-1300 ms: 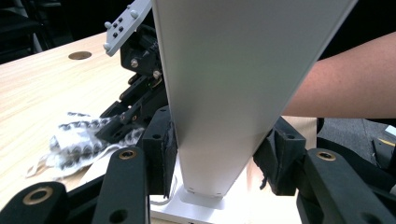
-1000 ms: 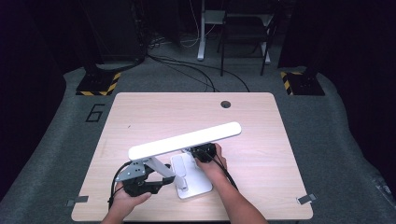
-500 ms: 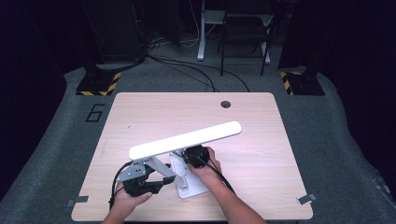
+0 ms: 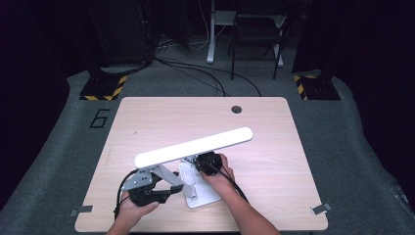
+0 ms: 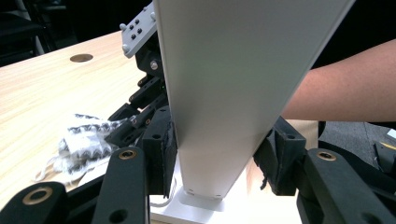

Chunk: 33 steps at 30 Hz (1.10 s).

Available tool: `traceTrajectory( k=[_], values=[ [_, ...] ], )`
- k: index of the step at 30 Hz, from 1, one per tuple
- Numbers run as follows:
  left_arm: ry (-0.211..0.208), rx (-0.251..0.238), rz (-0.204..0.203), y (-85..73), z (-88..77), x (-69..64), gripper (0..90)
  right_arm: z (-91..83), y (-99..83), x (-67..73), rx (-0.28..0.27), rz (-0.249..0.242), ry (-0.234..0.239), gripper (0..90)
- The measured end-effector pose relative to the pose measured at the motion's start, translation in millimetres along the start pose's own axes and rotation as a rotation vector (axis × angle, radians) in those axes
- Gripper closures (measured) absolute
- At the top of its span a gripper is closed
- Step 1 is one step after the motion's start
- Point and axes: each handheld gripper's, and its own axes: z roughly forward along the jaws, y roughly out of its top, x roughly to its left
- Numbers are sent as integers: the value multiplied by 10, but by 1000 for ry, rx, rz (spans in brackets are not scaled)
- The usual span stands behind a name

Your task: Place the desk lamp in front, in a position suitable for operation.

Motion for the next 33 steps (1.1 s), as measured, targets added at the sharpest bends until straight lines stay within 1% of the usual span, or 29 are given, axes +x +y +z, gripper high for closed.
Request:
traceTrajectory(
  k=[1, 2, 3, 4, 5, 7, 8, 9, 10, 11, 13, 14, 15, 16, 18, 21, 22, 23, 26, 27, 28, 31, 33],
  values=[
    [3, 3, 1, 2, -2, -2, 527, 1, 1, -23, 0, -5, -12, 699],
    [2, 3, 0, 2, -1, -2, 527, -1, -2, -41, 3, 4, -15, 699],
    [0, 0, -3, 1, 1, -1, 527, -3, -5, -58, 8, 26, -21, 697],
    [-6, -5, -5, -1, 4, 2, 527, -8, -6, -73, 11, 31, -23, 697],
    [-6, -6, -5, -1, 6, 2, 527, -10, -4, -97, 9, 27, -21, 697],
    [-10, -7, -6, -1, 6, 5, 527, -18, 1, -97, 10, 53, -14, 695],
    [-11, -7, -6, -1, 6, 6, 527, -20, 3, -90, 11, 54, -9, 692],
    [-11, -6, -7, -2, 5, 7, 527, -16, 9, -92, 8, 40, -6, 681],
    [-10, -6, -7, -2, 4, 7, 526, -9, 10, -82, 4, 46, 3, 664],
    [-9, -7, -7, -2, 4, 7, 526, -7, 13, -84, 6, 34, 5, 646],
    [-11, -6, -6, -2, 4, 9, 526, -11, 16, -80, 1, 36, 0, 617],
    [-9, -6, -4, -2, 3, 10, 527, -23, 16, -71, 0, 51, 7, 598],
    [-10, -7, -8, -4, 4, 9, 527, -45, 20, -69, -6, 55, 3, 577],
    [-10, -8, -8, -4, 5, 10, 526, -71, 22, -78, -16, 49, 9, 566],
    [-10, -8, -8, -4, 5, 9, 526, -127, 26, -75, -34, 56, 14, 552],
    [-10, -8, -9, -4, 6, 9, 526, -194, 26, -83, -51, 54, 14, 534],
    [-10, -8, -9, -4, 6, 8, 526, -219, 21, -85, -52, 64, 12, 532],
    [-9, -8, -9, -4, 7, 8, 526, -229, 17, -100, -53, 54, 9, 531],
    [-12, -5, -10, -4, 5, 10, 526, -239, -26, -152, -35, 63, 7, 531],
    [-13, -5, -7, -3, 4, 13, 526, -234, -44, -170, -29, 59, 14, 541],
    [-15, 0, -5, -2, 0, 15, 526, -228, -58, -175, -21, 65, 16, 555],
    [-11, -10, -5, -8, 6, 13, 526, -193, -114, -179, -12, 71, 28, 600],
    [-14, -10, -4, -8, 7, 16, 526, -178, -112, -159, -9, 51, 31, 632]
  ],
)
